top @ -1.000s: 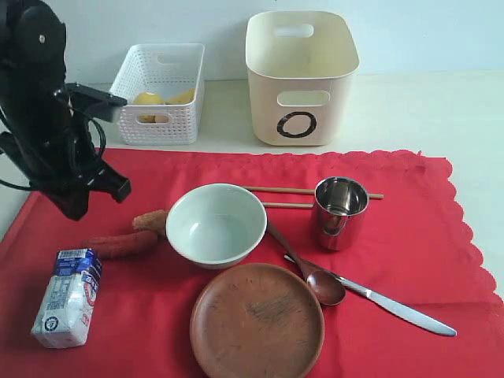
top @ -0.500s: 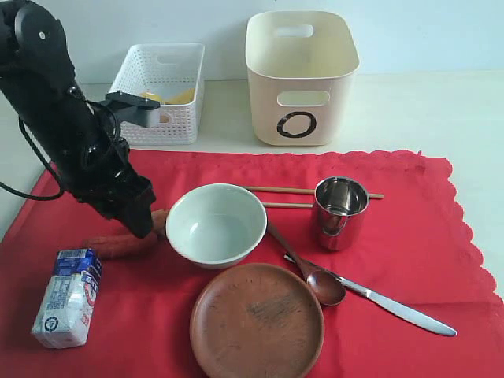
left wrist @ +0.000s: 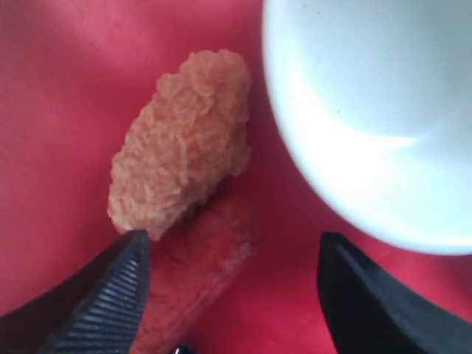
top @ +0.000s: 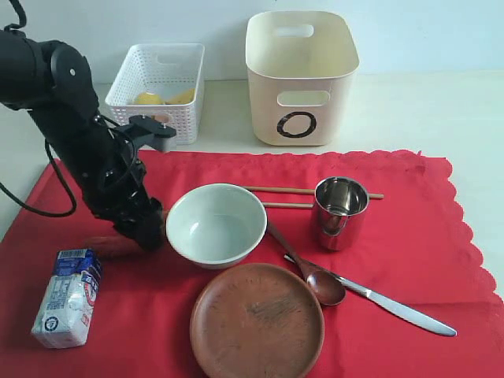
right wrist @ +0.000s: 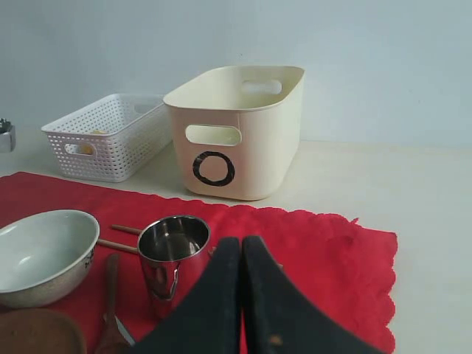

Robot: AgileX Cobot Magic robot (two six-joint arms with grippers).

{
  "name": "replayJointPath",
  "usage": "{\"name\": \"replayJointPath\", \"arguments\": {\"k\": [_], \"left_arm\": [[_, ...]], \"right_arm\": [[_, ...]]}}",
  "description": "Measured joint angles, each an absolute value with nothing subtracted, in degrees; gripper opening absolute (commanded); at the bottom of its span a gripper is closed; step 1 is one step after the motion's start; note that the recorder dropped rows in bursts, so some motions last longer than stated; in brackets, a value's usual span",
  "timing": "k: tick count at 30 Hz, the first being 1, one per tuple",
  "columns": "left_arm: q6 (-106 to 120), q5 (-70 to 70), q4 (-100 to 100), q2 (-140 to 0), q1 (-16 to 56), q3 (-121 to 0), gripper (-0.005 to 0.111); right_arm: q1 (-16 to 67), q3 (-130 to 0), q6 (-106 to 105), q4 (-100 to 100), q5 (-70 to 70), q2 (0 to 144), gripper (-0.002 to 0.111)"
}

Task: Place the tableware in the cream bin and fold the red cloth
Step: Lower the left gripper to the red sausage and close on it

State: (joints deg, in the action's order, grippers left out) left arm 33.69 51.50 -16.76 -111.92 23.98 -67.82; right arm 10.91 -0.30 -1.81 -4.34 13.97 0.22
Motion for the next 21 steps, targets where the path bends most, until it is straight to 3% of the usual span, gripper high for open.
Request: {"name": "replayJointPath", "arguments": {"k": [3, 6, 14, 21], "left_arm": [[33.8, 51.0, -15.9, -113.7, 24.0, -67.8, 0.062], [34.0, 50.9, -15.5, -115.3, 23.9, -67.8, 0.051], [34.2, 50.3, -15.0, -116.4, 23.7, -68.1, 0.000], [34.2, 50.3, -14.8, -116.5, 23.7, -68.1, 0.000]], "right_arm": [[10.9, -0.3, -1.8, -4.3, 14.0, 0.2, 0.000], [10.9, -0.3, -1.8, -4.3, 14.0, 0.2, 0.000], [10.9, -0.3, -1.8, -4.3, 14.0, 0.2, 0.000], [10.9, -0.3, -1.8, -4.3, 14.0, 0.2, 0.000]]}}
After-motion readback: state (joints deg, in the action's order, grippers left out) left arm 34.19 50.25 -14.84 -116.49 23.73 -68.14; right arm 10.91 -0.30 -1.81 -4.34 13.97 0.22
